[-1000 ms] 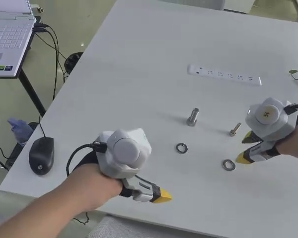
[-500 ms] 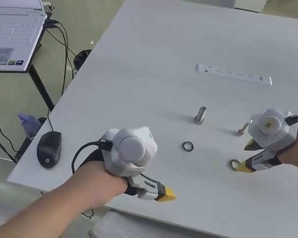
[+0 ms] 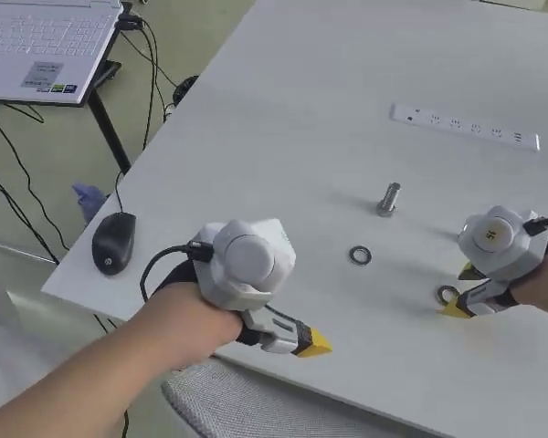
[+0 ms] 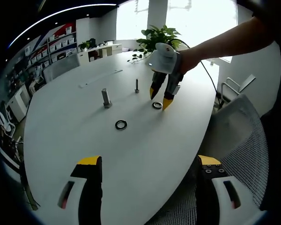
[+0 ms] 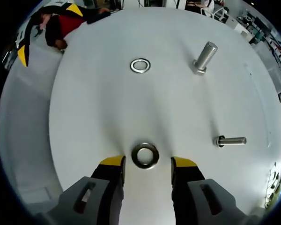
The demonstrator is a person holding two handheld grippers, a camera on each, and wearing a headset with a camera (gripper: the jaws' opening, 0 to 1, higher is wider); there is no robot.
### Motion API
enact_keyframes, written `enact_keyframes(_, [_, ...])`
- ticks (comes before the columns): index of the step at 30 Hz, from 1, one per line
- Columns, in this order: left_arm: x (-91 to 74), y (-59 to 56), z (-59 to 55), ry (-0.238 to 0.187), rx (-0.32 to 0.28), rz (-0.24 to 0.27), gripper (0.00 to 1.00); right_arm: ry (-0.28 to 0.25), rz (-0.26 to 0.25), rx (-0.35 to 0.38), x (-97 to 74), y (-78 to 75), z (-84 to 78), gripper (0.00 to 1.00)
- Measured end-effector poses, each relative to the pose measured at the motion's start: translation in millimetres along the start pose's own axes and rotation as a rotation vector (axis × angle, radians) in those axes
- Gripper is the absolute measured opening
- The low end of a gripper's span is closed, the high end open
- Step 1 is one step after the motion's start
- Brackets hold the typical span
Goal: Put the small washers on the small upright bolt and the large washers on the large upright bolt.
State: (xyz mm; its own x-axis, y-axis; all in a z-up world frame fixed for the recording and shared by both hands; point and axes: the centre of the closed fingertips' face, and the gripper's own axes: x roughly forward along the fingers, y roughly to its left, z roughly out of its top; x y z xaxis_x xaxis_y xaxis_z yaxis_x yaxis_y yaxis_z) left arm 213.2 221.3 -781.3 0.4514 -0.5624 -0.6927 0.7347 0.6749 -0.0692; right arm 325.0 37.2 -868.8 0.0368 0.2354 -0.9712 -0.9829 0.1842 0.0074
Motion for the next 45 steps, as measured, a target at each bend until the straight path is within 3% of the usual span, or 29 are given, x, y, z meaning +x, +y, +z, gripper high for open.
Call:
enact_keyframes(8, [-3.6,-4.5,-0.7,-0.007,-0.009,0.007,0.81,0.0,-0.009,-0.012,-0.6,0.3,-0.4,0.37])
enact_keyframes(14, [-9.1,-2.8,-3.4,-0.006,-0.012,0.019,0.8,0.03,0.001,-0.04,0.7,-0.4,0.6,0.37])
enact_keyframes(24, [-14.5,-11.4,-6.7,-0.009,-0.017,0.021,0.79,0.06,-0.005,-0.053,0.8,1.2,1.3,0.25])
enact_keyframes(29, [-16.7,-14.4,-4.8,-0.017,-0.018,0.019,0.78,0.072,-0.006,-0.058,0.7,1.5,1.0,0.25])
enact_keyframes(36, [-19.2,-16.8,-2.7,-0.003,0.003,0.015,0.77,0.118,0.002,-0.128,2.3,2.9,3.7,0.25])
enact_keyframes(41, [-20.3,-10.9,0.1,0.0,-0.004,0.041,0.77,0.114,0.011,-0.192,2.8,3.3,6.2,0.25])
enact_keyframes(42, [-20.6,-10.9,1.3,-0.004,-0.011,0.043,0.77,0.108,0.017,-0.241,3.3,3.1,7.0,0.25])
enact_keyframes(45, [-18.5,-13.7,1.1,-0.004,-0.015,0.044,0.77,0.103,0.021,-0.228,2.3,2.3,5.6,0.26])
